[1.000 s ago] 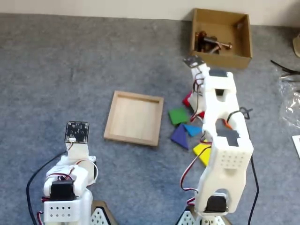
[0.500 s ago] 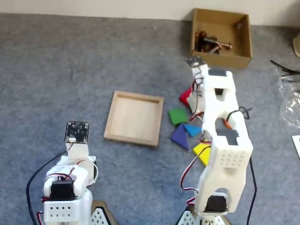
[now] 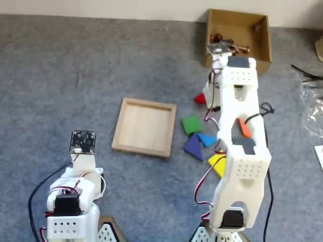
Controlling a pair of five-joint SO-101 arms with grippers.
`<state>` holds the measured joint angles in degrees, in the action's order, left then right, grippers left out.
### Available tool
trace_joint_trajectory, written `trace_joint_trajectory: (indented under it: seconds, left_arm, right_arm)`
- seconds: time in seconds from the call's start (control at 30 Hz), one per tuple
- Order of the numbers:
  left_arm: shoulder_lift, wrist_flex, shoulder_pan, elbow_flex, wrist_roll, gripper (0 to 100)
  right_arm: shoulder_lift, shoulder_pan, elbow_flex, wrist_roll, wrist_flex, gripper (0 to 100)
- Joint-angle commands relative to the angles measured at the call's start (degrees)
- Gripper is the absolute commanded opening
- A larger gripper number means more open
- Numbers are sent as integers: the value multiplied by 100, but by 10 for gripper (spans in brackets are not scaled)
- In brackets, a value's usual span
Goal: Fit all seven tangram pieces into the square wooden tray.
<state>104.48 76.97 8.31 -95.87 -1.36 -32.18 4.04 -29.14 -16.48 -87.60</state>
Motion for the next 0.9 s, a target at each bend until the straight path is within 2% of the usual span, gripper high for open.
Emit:
trace_joint_trajectory:
  seconds: [0.0,0.23,0.43,0.5,0.6,0.7,0.87]
  left_arm:
    - [40,26,84,-127,53,10]
    - [40,26,84,-127,53,10]
    - [40,26,84,-127,53,10]
    - [40,26,84,-127,53,10]
    - [40,26,84,-127,53,10]
    - [40,26,84,-127,53,10]
    - [40,26,84,-127,53,10]
  right_arm:
    - [321,-242,-321,35,-145,14]
    - [321,-646,-330,-677,-822,14]
    - [321,-787,-365,-633,-804,18]
    - [321,-620,-365,-264,-787,53]
    - [321,-312,-330,466,-558,162]
    - [312,13,-330,835,-215,243]
    - [312,453,-365,1327,66,254]
